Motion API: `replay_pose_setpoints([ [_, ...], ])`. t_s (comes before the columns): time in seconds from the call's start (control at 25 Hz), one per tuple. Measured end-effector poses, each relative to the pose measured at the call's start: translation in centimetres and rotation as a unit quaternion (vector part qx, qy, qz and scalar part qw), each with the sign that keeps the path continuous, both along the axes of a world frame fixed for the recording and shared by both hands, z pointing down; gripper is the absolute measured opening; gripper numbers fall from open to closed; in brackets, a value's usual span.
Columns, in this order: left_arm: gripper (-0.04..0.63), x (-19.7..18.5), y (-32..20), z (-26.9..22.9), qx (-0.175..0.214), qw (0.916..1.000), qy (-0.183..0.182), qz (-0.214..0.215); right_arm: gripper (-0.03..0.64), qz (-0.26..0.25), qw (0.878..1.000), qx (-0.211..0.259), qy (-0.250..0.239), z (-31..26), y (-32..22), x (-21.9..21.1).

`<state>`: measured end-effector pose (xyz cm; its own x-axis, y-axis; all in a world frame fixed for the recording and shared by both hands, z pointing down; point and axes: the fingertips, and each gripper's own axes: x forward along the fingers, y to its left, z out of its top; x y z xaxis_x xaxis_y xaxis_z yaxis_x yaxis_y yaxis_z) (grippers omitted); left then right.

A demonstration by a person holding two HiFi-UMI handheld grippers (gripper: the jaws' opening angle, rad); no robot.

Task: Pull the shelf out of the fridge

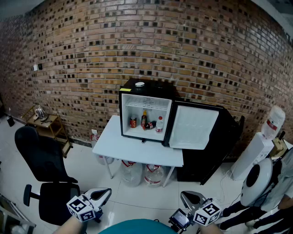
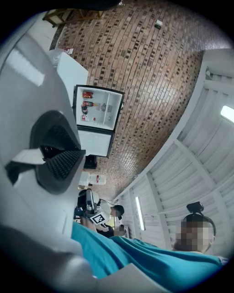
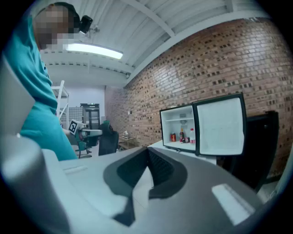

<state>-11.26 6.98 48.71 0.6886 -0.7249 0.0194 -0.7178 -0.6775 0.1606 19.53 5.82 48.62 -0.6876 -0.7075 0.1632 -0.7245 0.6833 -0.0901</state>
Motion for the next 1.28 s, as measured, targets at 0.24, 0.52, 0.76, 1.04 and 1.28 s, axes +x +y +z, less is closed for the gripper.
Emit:
replay_pose_setpoints([
  [0.24, 0.000, 2.6, -0.2, -0.4, 0.004, 0.9999, 0.004, -0.010, 0.006, -0.010, 1.000, 0.017, 0.023, -0.6, -1.6, 2.6],
  [0.52, 0.000, 0.3, -3.2, -0.7, 0.013, 0.9996, 0.020, -0.012, 0.031, -0.016, 0.998, 0.040, 0.055, -1.0, -5.6, -0.1],
  [0.76, 0.000, -4.2, -8.7, -1.4, 0.034, 0.9990, 0.012, 0.026, 0.054, 0.012, 0.993, 0.067, 0.096, -2.7, -11.1, -5.9],
  [1.04, 0.000, -9.3, -15.0, -2.9, 0.036, 0.9961, 0.008, 0.081, 0.074, 0.049, 0.985, 0.069, 0.151, -3.8, -17.9, -11.4],
  [1.28, 0.000, -11.8, -20.1, -3.4, 0.025, 0.9972, 0.019, 0.068, 0.104, 0.042, 0.969, 0.097, 0.223, -5.3, -24.8, -13.7],
])
